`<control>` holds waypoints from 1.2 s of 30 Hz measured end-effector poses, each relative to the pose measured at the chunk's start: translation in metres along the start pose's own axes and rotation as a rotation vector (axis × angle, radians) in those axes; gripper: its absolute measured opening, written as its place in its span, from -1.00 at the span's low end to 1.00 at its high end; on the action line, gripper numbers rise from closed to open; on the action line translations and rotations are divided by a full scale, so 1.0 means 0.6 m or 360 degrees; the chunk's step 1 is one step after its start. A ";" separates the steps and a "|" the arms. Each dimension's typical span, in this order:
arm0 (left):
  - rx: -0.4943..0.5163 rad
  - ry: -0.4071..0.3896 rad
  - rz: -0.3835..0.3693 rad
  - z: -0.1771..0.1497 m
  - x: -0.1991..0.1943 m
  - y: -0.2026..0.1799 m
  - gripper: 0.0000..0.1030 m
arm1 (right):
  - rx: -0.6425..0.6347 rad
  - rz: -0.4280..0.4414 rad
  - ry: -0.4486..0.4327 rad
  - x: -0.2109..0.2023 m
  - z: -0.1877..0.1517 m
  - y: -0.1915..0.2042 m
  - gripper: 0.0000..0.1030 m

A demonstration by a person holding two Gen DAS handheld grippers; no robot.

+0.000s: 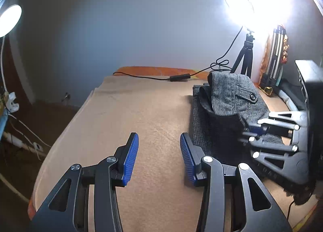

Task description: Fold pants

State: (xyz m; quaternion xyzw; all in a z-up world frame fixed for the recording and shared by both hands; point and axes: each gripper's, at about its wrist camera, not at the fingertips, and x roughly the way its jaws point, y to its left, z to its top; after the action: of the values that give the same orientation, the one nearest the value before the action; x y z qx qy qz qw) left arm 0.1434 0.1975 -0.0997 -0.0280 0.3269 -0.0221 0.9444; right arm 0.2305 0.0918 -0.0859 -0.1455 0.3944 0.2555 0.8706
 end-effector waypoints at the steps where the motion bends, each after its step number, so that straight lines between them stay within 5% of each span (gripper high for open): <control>1: -0.0005 0.0002 0.0001 0.000 0.001 0.000 -0.19 | -0.0004 0.0004 0.0003 0.003 -0.001 0.003 -0.77; 7: -0.0030 0.0011 0.0006 0.001 0.006 -0.001 -0.19 | -0.0007 0.0068 0.0025 0.019 -0.006 0.013 -0.72; 10: -0.0047 0.0011 0.0010 0.004 0.007 -0.003 -0.19 | 0.0003 0.0159 0.0033 0.027 -0.005 0.016 -0.51; 14: -0.0071 -0.0004 0.0014 0.009 0.004 -0.003 -0.19 | 0.0068 0.0413 -0.0018 0.013 -0.005 0.012 0.03; 17: -0.0067 -0.0019 0.0006 0.012 -0.002 -0.008 -0.19 | 0.0111 0.0520 -0.0089 -0.022 -0.011 0.000 0.09; 25: 0.0011 -0.0051 -0.0120 0.024 -0.013 -0.075 -0.19 | 0.0318 0.0556 -0.0197 -0.111 -0.062 -0.098 0.14; 28: 0.0085 -0.0032 -0.0175 0.026 -0.004 -0.121 -0.19 | 0.0372 0.0455 -0.0247 -0.136 -0.075 -0.144 0.14; 35: 0.0149 0.0049 -0.0207 0.015 0.030 -0.162 -0.19 | 0.0605 0.0329 -0.0268 -0.125 -0.089 -0.251 0.21; 36: 0.0153 0.0056 -0.0198 0.012 0.034 -0.163 -0.19 | 0.0623 0.0329 -0.0251 -0.115 -0.091 -0.261 0.36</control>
State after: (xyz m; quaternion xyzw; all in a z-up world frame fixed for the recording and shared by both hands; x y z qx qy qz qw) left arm 0.1617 0.0987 -0.1000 -0.0027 0.3395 -0.0970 0.9356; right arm 0.2462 -0.0852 -0.0604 0.0878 0.3799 0.2726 0.8796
